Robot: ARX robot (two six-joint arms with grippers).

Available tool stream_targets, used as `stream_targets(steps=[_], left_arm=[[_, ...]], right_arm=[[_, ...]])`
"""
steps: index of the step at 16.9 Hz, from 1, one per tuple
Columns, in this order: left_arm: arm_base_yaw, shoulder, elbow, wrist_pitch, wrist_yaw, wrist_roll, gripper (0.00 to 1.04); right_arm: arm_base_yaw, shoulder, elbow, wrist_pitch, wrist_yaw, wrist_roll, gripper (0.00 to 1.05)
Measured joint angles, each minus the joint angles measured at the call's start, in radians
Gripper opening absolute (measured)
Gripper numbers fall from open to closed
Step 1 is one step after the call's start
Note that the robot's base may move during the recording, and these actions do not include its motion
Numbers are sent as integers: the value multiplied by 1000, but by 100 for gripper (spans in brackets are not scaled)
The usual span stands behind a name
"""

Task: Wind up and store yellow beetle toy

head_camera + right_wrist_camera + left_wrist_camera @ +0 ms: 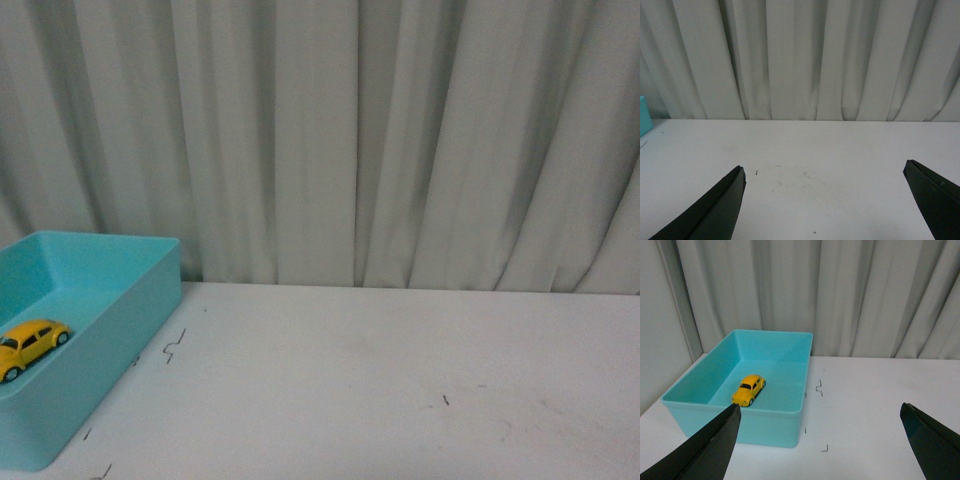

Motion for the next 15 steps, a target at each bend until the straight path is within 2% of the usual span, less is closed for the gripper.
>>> stream_targets(steps=[15], left_arm=[[0, 0, 0, 0, 0, 0, 98]], right_arm=[[0, 0, 0, 0, 0, 0, 98]])
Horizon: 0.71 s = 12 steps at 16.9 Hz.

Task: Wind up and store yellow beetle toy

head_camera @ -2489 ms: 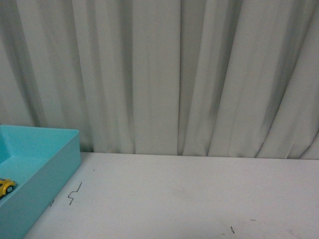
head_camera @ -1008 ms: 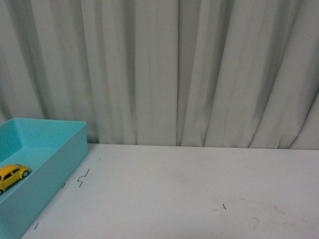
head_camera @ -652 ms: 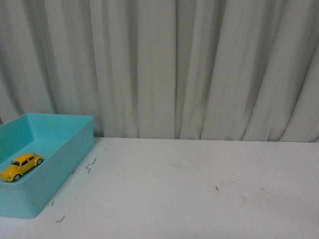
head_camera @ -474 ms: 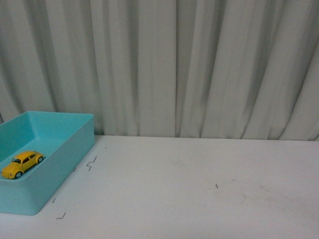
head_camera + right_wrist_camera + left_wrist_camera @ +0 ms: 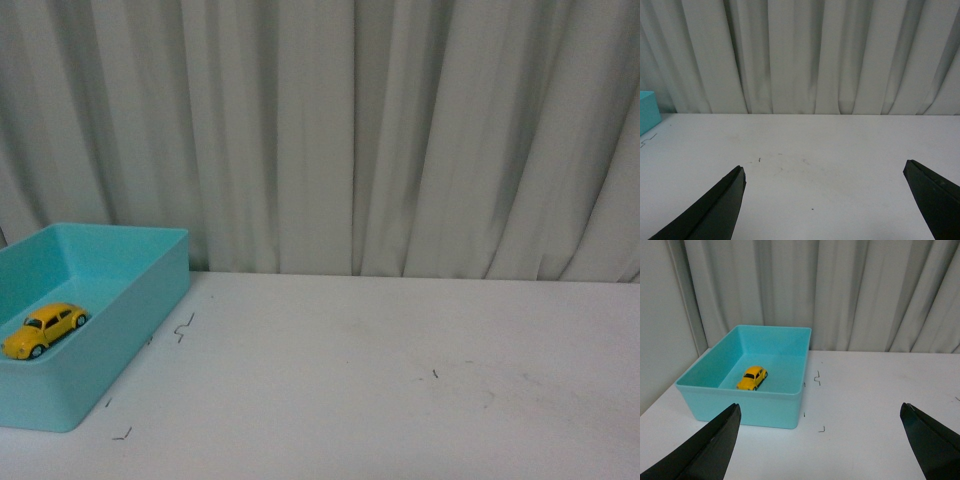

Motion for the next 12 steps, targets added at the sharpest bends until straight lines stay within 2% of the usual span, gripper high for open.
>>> stream_targets(steps=[12], left_arm=[[0, 0, 0, 0, 0, 0, 98]], right_arm=[[0, 0, 0, 0, 0, 0, 98]])
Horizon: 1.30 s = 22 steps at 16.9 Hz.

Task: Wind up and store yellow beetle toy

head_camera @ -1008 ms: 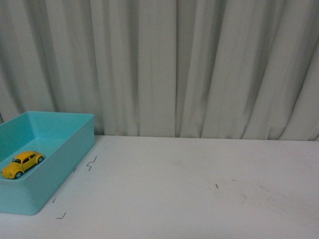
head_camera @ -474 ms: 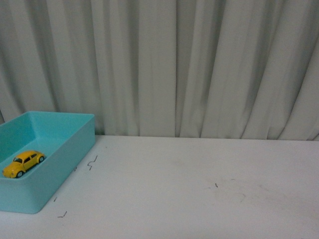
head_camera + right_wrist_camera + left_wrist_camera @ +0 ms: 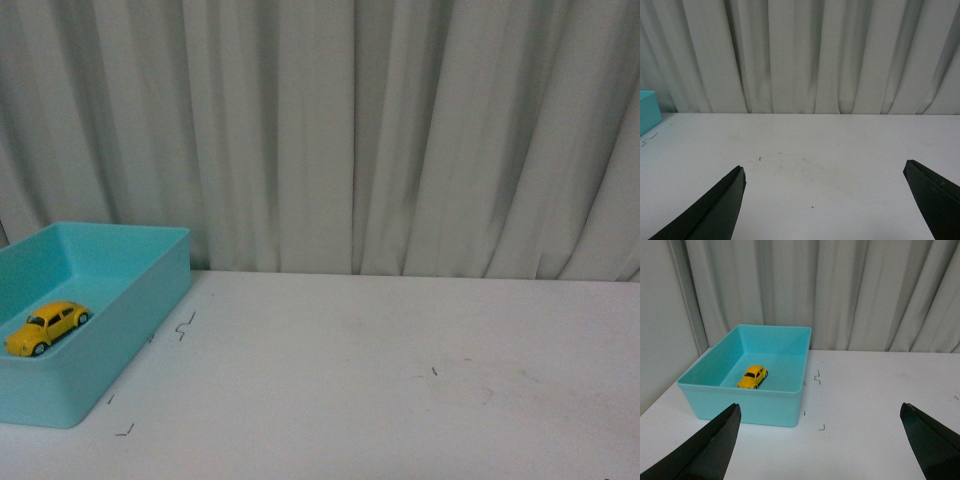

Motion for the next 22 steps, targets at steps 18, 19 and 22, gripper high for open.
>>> stream_targets(steps=[18, 19, 22], left_arm=[[0, 0, 0, -1, 1, -1, 98], [0, 0, 0, -1, 1, -2, 98], [0, 0, 0, 0, 0, -2, 98]], right_arm=[[0, 0, 0, 1, 0, 1, 98], [0, 0, 0, 0, 1, 1, 98], [0, 1, 0, 1, 0, 0, 98]])
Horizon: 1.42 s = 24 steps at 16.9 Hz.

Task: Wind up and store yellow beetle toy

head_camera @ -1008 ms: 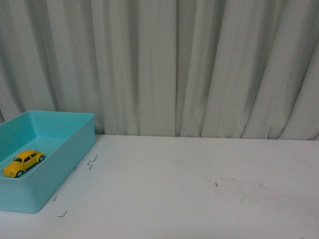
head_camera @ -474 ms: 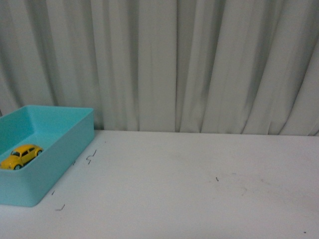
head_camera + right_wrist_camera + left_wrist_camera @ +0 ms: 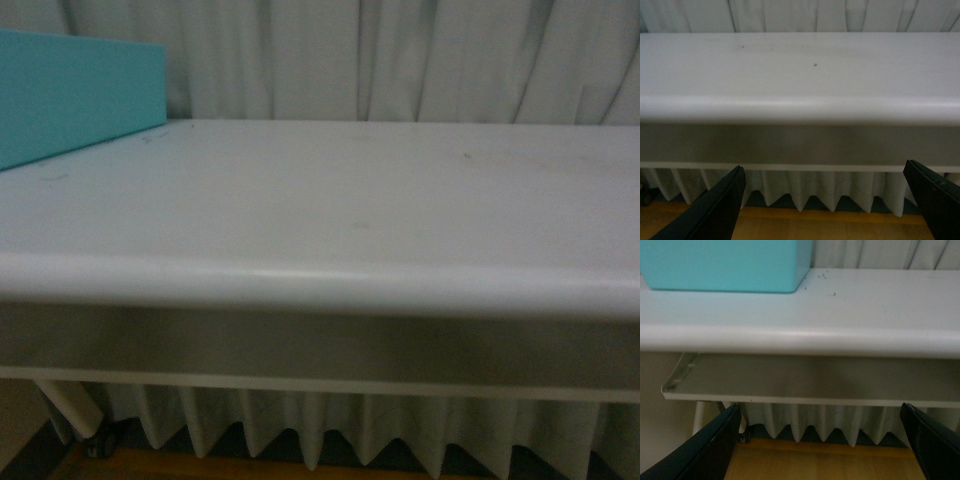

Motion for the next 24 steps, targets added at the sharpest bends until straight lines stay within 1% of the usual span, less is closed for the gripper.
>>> stream_targets(steps=[24], left_arm=[[0, 0, 0, -3, 0, 0, 98]], right_arm=[[0, 0, 0, -2, 0, 0, 98]])
